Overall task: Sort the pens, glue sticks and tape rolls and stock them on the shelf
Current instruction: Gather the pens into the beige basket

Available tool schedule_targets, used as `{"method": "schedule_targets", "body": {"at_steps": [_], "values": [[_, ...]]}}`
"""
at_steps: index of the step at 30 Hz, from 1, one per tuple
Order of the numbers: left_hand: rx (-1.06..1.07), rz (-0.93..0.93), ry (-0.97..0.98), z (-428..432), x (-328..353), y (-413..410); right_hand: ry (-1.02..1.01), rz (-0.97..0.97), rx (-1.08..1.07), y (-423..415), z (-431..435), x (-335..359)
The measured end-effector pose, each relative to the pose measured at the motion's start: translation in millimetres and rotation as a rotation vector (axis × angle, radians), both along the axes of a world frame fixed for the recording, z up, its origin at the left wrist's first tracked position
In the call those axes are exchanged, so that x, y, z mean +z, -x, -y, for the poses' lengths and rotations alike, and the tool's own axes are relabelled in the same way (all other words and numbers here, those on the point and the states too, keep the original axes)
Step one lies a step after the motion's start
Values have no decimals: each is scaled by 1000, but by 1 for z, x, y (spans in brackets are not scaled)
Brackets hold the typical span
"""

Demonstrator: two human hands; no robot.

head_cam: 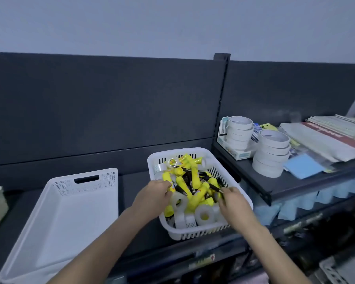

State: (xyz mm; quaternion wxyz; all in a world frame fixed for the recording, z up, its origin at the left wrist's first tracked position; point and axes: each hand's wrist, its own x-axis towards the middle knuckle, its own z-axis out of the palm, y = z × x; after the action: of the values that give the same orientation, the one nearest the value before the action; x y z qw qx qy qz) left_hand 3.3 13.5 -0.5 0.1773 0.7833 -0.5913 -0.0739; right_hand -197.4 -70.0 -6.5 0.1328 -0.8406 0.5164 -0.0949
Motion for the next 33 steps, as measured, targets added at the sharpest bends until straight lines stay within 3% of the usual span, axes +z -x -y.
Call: {"method": "schedule_targets", "body": {"at_steps": [6,10,13,20,26,33], "values": [[-47,88,-49,19,-7,2,-79,-119,-59,-4,7,-5],[-109,285,-229,48,-16,-6,-68,-260,-10,-13,25,-3],[-145,362,-252,62,-16,-7,-141,-268,-17,-17,37,4],[-107,213,-186,70,-23,-10,-311,-67,24,-41,70,3],[79,-52,-77,78,-22,-4,-259,-182,129,-66,67,-10],[206,-42,-22,73,-20,9,-191,-209,238,-60,61,-17]]}}
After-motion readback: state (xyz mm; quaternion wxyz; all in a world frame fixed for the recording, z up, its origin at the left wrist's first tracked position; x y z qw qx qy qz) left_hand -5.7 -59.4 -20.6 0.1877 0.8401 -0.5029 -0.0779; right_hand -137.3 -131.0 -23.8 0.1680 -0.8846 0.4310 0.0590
